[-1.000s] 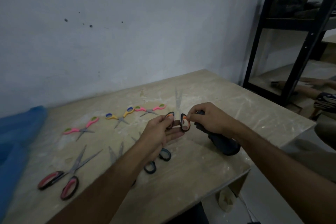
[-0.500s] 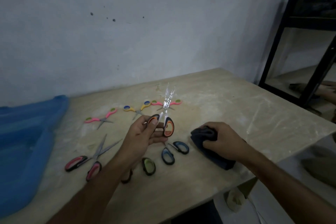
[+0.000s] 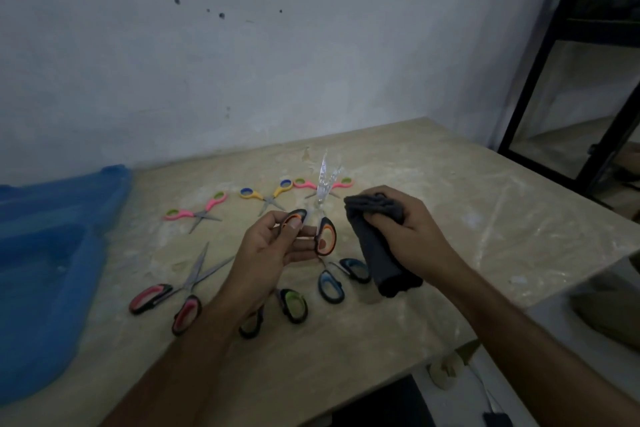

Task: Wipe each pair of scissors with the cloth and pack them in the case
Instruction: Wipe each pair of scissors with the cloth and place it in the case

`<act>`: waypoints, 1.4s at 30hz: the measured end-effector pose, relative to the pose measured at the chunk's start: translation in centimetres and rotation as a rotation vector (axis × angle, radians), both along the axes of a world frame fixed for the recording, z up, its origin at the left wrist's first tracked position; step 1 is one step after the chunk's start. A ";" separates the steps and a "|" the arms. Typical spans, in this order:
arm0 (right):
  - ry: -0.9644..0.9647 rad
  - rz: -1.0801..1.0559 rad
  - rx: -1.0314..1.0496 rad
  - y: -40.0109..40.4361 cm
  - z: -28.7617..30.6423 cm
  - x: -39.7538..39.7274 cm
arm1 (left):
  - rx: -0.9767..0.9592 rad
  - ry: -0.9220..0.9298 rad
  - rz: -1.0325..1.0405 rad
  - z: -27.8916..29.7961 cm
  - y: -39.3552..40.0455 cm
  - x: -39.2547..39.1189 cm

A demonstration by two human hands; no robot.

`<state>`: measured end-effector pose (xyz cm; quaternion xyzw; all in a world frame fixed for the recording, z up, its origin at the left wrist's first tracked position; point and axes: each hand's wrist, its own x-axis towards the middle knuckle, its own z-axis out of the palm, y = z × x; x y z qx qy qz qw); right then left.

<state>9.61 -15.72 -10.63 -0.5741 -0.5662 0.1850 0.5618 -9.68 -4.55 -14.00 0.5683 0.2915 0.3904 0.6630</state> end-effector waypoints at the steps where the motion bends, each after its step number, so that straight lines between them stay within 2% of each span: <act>1: -0.032 -0.025 -0.007 0.2 0.2 -0.3 | 0.004 -0.003 0.000 0.0 -0.1 -0.1; 8: -0.206 -0.042 -0.034 1.0 0.7 -1.1 | 0.066 0.002 0.013 0.1 -0.9 -0.4; 11: -0.231 -0.025 -0.021 1.6 0.4 -1.8 | 0.117 0.020 0.019 0.2 -1.4 -0.4; 18: -0.298 -0.135 0.039 2.4 0.2 -1.6 | 0.192 0.032 0.021 0.6 -1.9 -0.5; 24: -0.170 -0.388 0.146 2.7 1.5 0.6 | 0.178 0.039 0.036 0.8 -1.7 -0.8; 26: -0.222 -0.298 0.132 2.2 1.6 -0.3 | 0.165 0.035 0.032 0.8 -1.7 -0.8; 29: -0.401 -0.141 0.026 2.1 0.5 -2.4 | 0.163 0.029 0.012 0.8 -1.8 -0.7; 35: -0.240 -0.481 0.062 3.9 1.9 1.6 | 0.167 0.056 -0.011 1.0 -1.5 -1.1; 37: -0.272 -0.438 0.049 3.6 1.6 0.8 | 0.151 0.053 -0.011 0.9 -1.4 -0.9; 40: -0.423 -0.232 -0.019 2.6 -0.1 -2.4 | 0.138 0.050 -0.003 0.6 -1.3 -0.8; 42: -0.434 -0.232 0.000 2.8 -0.3 -2.1 | 0.137 0.049 0.001 0.6 -1.2 -0.9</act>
